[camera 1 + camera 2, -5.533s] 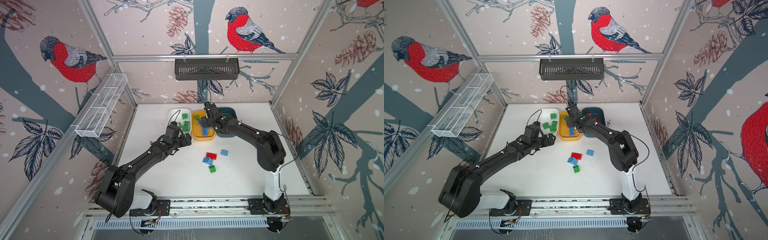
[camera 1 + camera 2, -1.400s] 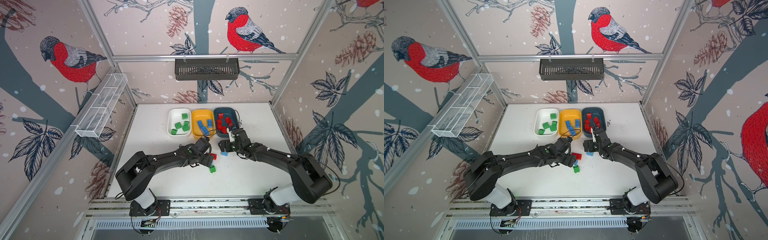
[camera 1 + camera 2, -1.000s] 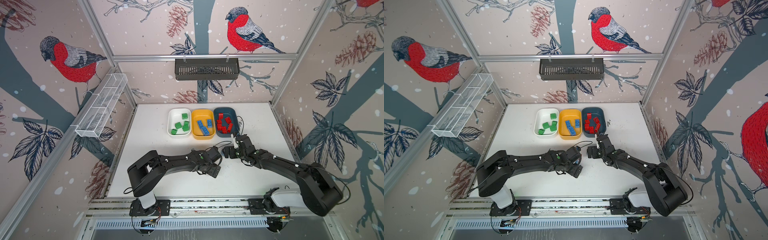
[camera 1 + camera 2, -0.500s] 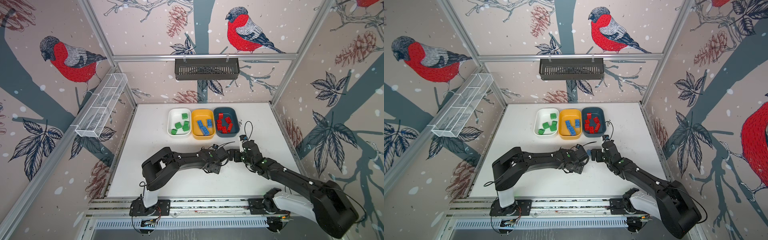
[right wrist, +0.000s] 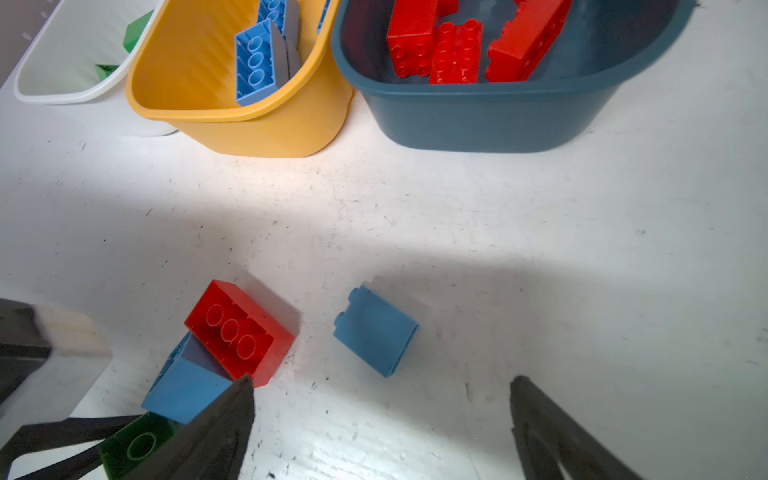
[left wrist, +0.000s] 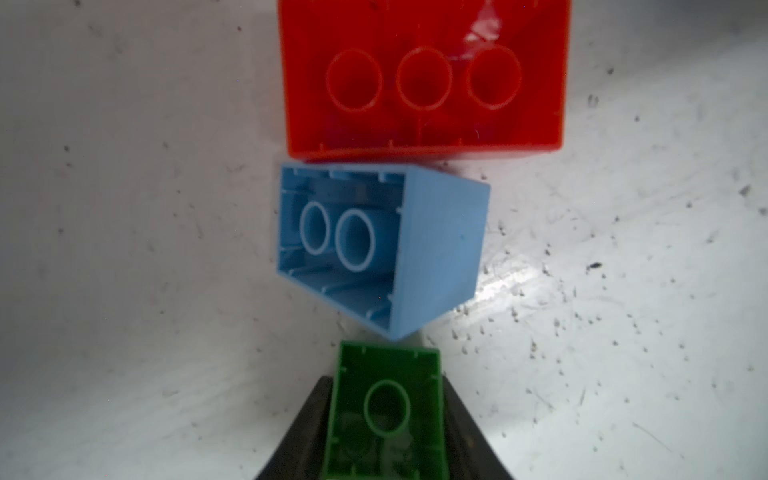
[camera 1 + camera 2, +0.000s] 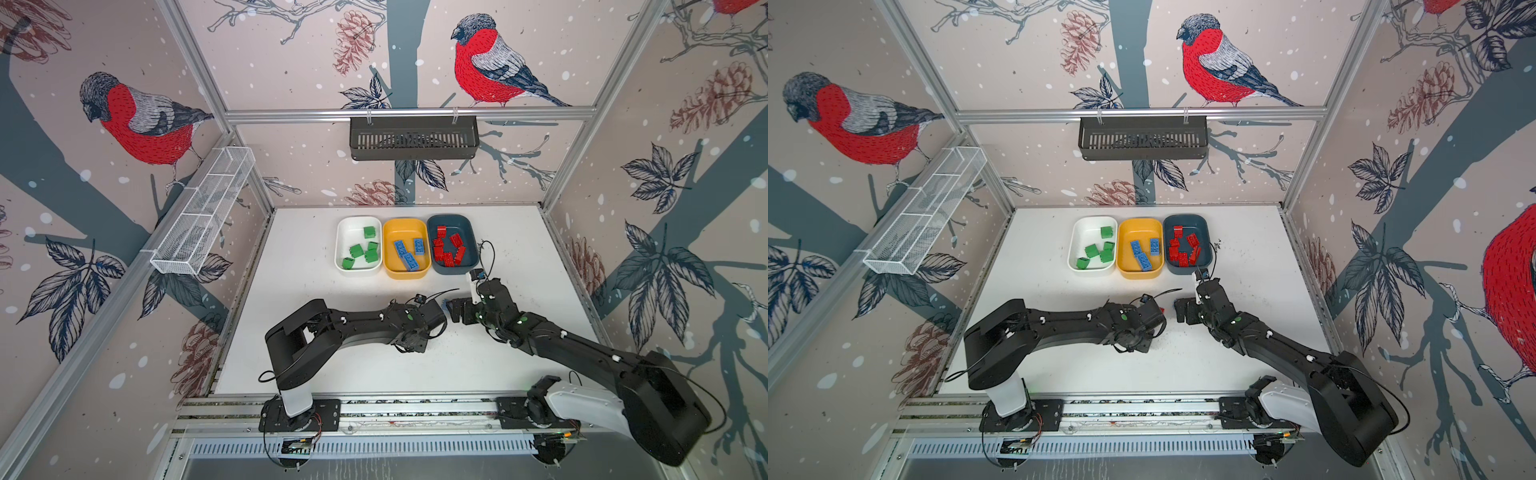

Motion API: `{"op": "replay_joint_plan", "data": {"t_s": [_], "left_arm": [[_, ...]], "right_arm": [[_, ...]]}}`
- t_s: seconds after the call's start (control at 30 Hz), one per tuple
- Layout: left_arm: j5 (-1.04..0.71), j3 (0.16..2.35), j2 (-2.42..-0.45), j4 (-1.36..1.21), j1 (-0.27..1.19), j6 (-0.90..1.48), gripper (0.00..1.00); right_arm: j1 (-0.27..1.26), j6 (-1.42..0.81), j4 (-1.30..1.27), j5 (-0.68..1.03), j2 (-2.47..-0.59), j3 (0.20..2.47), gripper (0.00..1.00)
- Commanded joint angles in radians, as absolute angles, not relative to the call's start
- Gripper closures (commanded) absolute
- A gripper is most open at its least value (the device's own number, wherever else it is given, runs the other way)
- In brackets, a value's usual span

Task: Sort the legos into containers by color
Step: 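Close the left gripper on a green brick while the right nears the pile, then lift the green brick toward the white tub while the right lowers onto bricks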

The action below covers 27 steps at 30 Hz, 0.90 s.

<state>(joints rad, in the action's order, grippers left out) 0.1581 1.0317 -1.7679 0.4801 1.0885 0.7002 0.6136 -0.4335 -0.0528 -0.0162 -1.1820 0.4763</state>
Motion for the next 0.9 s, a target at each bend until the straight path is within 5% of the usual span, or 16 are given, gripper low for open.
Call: {"op": "replay_joint_plan", "data": {"t_s": [0.0, 0.3, 0.87], "left_arm": [[0.156, 1.025, -1.757, 0.460, 1.088, 0.681, 0.66], [0.287, 0.891, -1.605, 0.421, 1.002, 0.738, 0.73], [0.396, 0.979, -1.490, 0.151, 0.479, 0.525, 0.75]], "right_arm": [[0.649, -0.405, -0.049, -0.039, -1.211, 0.506, 0.04], [0.773, -0.320, -0.044, -0.034, -1.339, 0.588, 0.04], [0.861, -0.224, -0.011, 0.132, -1.482, 0.717, 0.09]]}}
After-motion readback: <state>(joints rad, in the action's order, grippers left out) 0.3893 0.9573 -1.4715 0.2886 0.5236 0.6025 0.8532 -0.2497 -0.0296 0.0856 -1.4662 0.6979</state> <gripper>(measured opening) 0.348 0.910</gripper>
